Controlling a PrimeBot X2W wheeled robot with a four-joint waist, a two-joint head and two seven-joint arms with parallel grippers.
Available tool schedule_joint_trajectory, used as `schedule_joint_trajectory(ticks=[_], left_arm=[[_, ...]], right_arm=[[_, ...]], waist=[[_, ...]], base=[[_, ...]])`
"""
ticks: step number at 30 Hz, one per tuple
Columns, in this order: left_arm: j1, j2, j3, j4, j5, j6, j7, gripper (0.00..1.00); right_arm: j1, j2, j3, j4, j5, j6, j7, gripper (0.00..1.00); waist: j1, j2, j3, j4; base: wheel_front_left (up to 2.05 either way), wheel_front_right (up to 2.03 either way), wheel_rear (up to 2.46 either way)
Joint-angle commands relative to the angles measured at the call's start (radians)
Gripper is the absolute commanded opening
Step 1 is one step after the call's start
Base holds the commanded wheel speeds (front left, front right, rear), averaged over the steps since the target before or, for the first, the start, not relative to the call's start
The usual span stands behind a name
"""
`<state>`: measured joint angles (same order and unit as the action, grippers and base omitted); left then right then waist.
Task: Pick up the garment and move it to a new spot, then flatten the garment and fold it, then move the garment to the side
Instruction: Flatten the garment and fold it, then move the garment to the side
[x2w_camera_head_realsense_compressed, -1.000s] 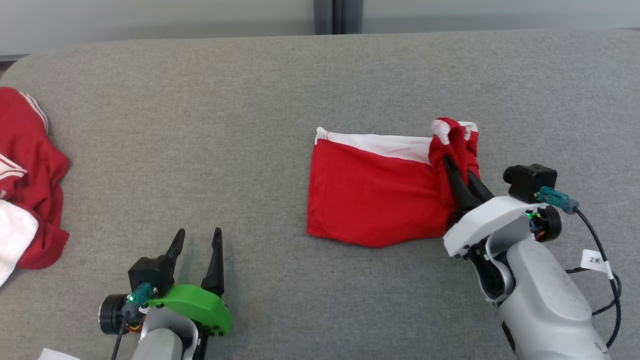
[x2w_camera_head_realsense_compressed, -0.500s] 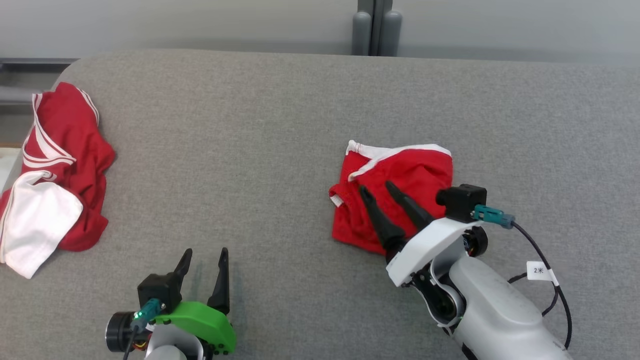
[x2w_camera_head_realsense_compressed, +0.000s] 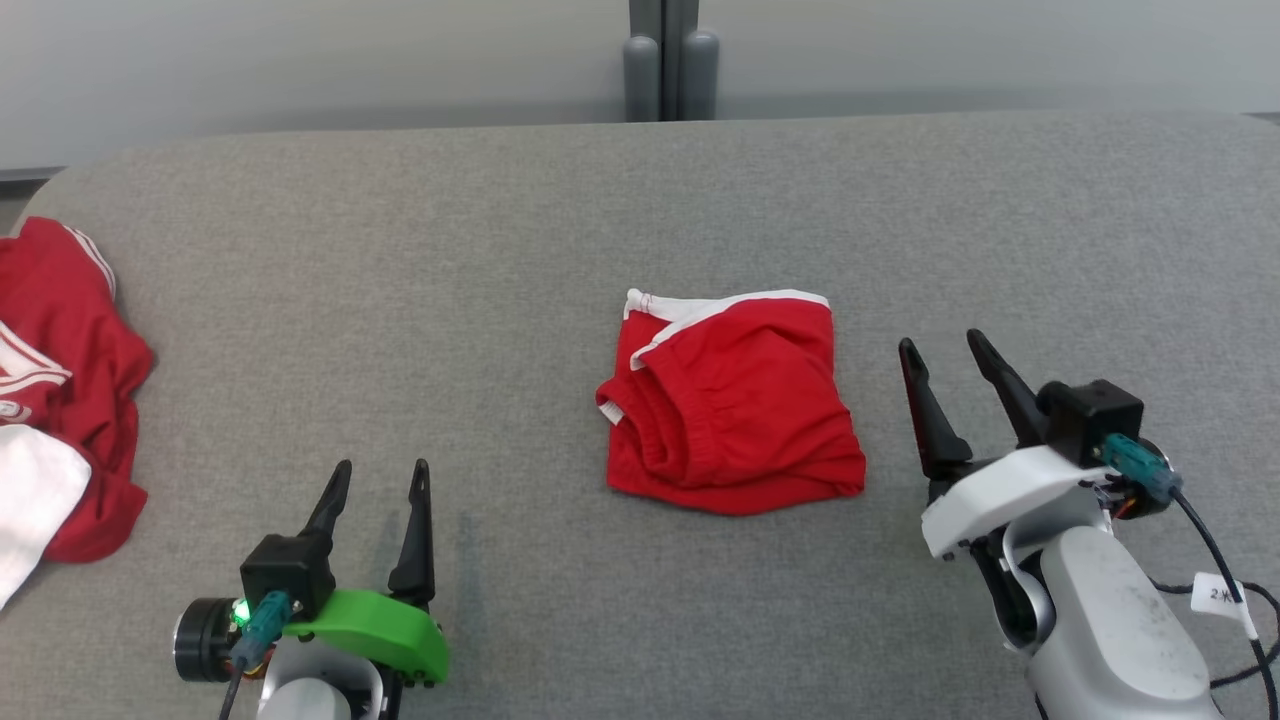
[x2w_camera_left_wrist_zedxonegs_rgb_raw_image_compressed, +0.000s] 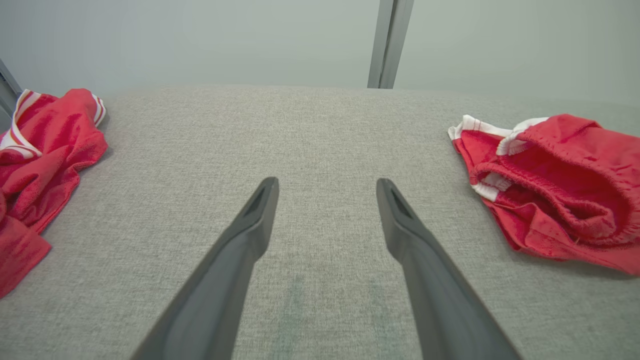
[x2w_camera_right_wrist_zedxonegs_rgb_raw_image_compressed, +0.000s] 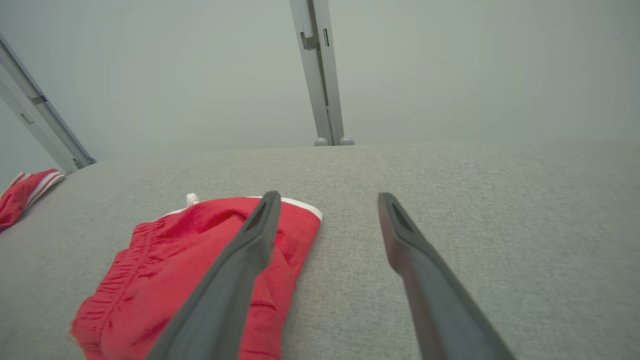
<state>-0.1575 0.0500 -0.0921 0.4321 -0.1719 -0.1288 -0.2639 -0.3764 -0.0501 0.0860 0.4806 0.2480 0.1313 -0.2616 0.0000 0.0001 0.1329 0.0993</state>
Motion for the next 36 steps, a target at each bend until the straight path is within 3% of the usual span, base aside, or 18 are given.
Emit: schedule_joint_trajectory(ticks=[1, 10, 20, 30, 36], left_arm=[[0.024, 0.003, 0.012, -0.016, 0.012, -0.003, 0.000, 1.00], [0.120, 0.003, 0.041, -0.106, 0.046, -0.003, -0.001, 1.00], [0.169, 0.003, 0.026, -0.116, 0.031, -0.003, -0.001, 1.00], [0.090, 0.003, -0.023, -0.132, 0.016, -0.003, -0.001, 1.00], [0.047, 0.003, -0.056, -0.126, -0.001, -0.003, 0.000, 1.00]], right_arm=[[0.035, -0.001, -0.022, -0.017, -0.021, -0.001, -0.004, 1.00], [0.186, -0.002, -0.081, -0.058, -0.090, -0.001, -0.005, 1.00], [0.240, -0.002, -0.071, -0.041, -0.075, -0.001, -0.005, 1.00], [0.070, -0.003, 0.034, 0.036, -0.048, -0.001, -0.005, 1.00], [-0.092, -0.003, 0.074, 0.174, -0.089, -0.001, -0.005, 1.00]], waist=[[0.0000, -0.0001, -0.004, -0.024], [0.0000, -0.0001, -0.047, -0.068], [0.0000, -0.0001, -0.062, -0.064], [0.0000, -0.0001, 0.020, -0.003], [0.0000, -0.0001, 0.078, 0.044]], base=[[0.00, 0.00, 0.00], [0.00, 0.00, 0.00], [0.00, 0.00, 0.00], [0.00, 0.00, 0.00], [0.00, 0.00, 0.00]])
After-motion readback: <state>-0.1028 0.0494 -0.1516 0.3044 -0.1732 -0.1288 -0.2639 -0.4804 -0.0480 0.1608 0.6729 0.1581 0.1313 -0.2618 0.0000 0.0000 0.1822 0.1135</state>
